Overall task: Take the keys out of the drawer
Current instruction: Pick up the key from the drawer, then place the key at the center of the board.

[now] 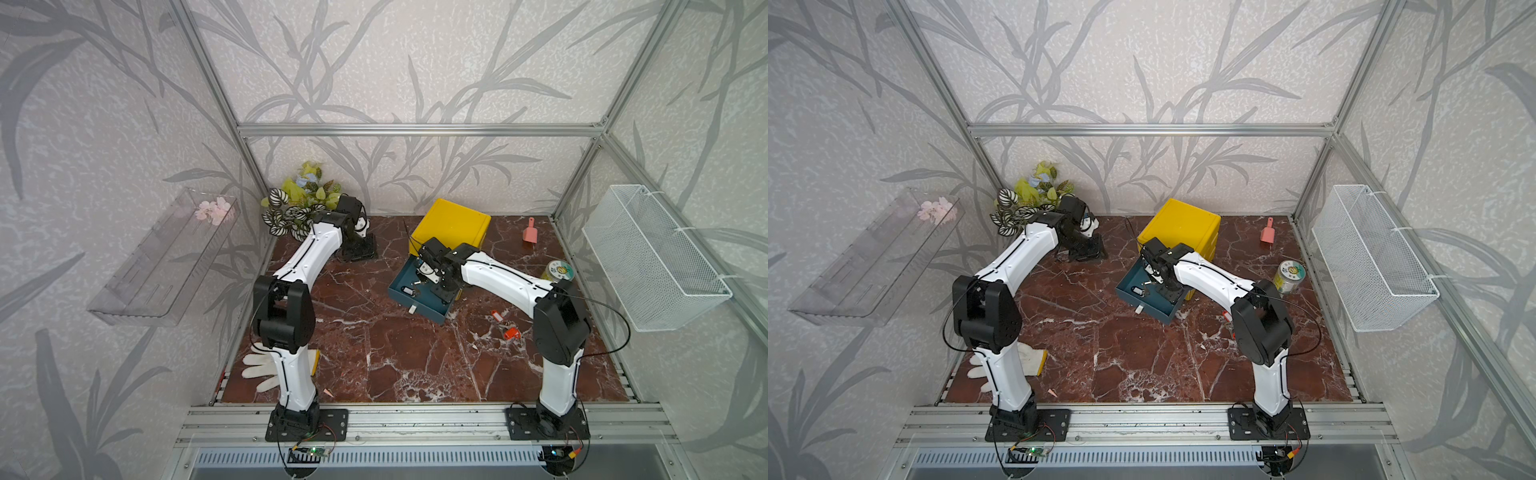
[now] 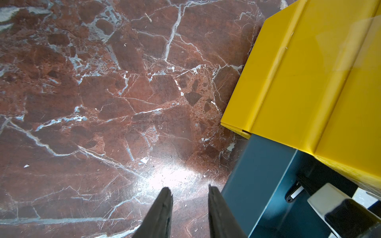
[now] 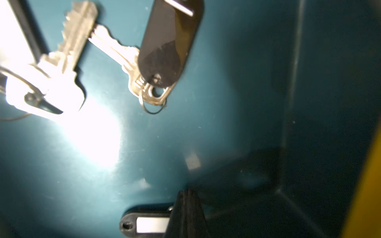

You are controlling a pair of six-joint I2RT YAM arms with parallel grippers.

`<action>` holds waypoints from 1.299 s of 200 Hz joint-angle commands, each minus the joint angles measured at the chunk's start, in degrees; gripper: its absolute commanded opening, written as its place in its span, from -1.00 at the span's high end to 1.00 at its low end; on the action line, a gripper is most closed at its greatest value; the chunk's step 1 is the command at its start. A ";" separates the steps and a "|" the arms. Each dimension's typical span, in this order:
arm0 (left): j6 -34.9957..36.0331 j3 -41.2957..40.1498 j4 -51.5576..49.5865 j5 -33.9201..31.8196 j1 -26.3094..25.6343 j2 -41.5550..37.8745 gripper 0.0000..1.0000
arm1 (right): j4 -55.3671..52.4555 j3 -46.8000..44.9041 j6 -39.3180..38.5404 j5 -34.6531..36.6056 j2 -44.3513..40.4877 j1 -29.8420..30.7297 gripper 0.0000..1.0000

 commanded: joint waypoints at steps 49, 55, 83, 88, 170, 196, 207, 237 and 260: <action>-1.04 1.24 -2.12 -0.93 -0.08 -2.96 0.34 | -1.35 2.08 1.07 -3.39 -6.34 -0.21 1.00; -0.96 1.15 -2.11 -0.97 -0.08 -3.13 0.34 | -1.00 1.73 1.15 -4.05 -6.96 -0.28 1.00; -0.27 1.32 -0.92 -0.19 -0.08 -3.83 0.35 | 1.65 -1.23 0.74 -7.72 -10.70 -0.24 1.00; -0.05 1.41 -0.64 -0.04 -0.08 -3.92 0.35 | 2.07 -1.59 0.65 -8.18 -11.41 -0.27 1.00; 9.43 5.59 5.08 1.37 -5.41 -6.25 0.40 | 6.31 -4.40 9.36 -5.86 -27.09 -0.36 1.00; 15.55 4.60 7.43 0.43 -9.62 -7.32 0.44 | 1.45 -7.25 16.35 0.22 -32.65 -0.99 1.00; 17.40 3.64 8.67 -0.47 -11.14 -7.95 0.44 | -0.80 -8.60 19.02 1.00 -34.46 -1.64 1.00; 16.26 -4.42 17.93 0.33 -11.87 -11.54 0.45 | -1.75 -15.58 23.21 -2.76 -39.15 -2.93 1.00; 18.50 -8.95 22.77 1.74 -12.01 -14.01 0.44 | 0.79 -23.00 27.42 -5.81 -41.36 -3.21 1.00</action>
